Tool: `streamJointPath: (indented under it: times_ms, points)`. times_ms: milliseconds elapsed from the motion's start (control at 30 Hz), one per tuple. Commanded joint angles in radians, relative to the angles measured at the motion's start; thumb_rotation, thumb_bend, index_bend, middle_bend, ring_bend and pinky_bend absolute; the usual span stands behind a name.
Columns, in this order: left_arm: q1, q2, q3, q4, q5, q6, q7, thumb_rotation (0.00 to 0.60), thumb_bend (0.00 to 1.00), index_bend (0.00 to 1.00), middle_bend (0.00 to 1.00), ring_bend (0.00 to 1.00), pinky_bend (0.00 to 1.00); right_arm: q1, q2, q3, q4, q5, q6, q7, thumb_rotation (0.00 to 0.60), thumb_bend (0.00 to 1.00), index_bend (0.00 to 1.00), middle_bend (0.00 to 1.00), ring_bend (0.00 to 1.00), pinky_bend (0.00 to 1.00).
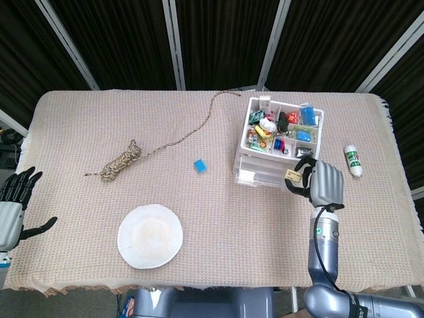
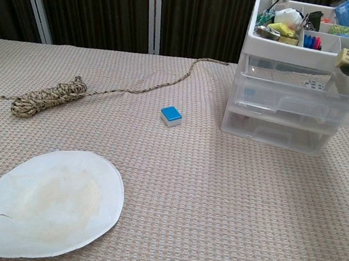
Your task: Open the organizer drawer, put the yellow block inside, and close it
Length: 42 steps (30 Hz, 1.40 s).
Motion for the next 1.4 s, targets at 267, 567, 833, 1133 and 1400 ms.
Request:
streamJointPath:
  times_ms: [267, 567, 833, 1133, 1400]
  points:
    - [-0.001, 0.002, 0.001, -0.003, -0.003, -0.005, 0.002, 0.6, 0.21, 0.03, 0.0, 0.0, 0.0, 0.005, -0.006, -0.01, 0.021, -0.014, 0.008, 0.014, 0.6, 0.13, 0.42, 0.83, 0.77, 0.48]
    - [-0.002, 0.003, 0.0, -0.005, -0.005, -0.005, 0.0, 0.6, 0.21, 0.03, 0.0, 0.0, 0.0, -0.009, 0.0, -0.034, -0.002, -0.059, 0.027, 0.04, 0.6, 0.12, 0.4, 0.71, 0.68, 0.47]
    - [0.0, 0.002, 0.0, -0.005, -0.005, -0.002, 0.0, 0.6, 0.21, 0.03, 0.0, 0.0, 0.0, -0.052, -0.006, -0.118, -0.062, -0.231, 0.075, 0.096, 0.6, 0.12, 0.45, 0.48, 0.43, 0.43]
    - [0.0, 0.002, -0.001, -0.006, -0.007, -0.003, -0.003, 0.6, 0.21, 0.03, 0.0, 0.0, 0.0, -0.08, 0.013, -0.306, -0.038, -0.435, -0.009, 0.115, 0.6, 0.13, 0.34, 0.15, 0.04, 0.18]
    - [-0.001, 0.003, -0.001, -0.006, -0.007, -0.004, -0.011, 0.6, 0.21, 0.03, 0.0, 0.0, 0.0, -0.072, 0.106, -0.469, 0.19, -0.722, -0.098, 0.063, 0.6, 0.13, 0.12, 0.0, 0.0, 0.0]
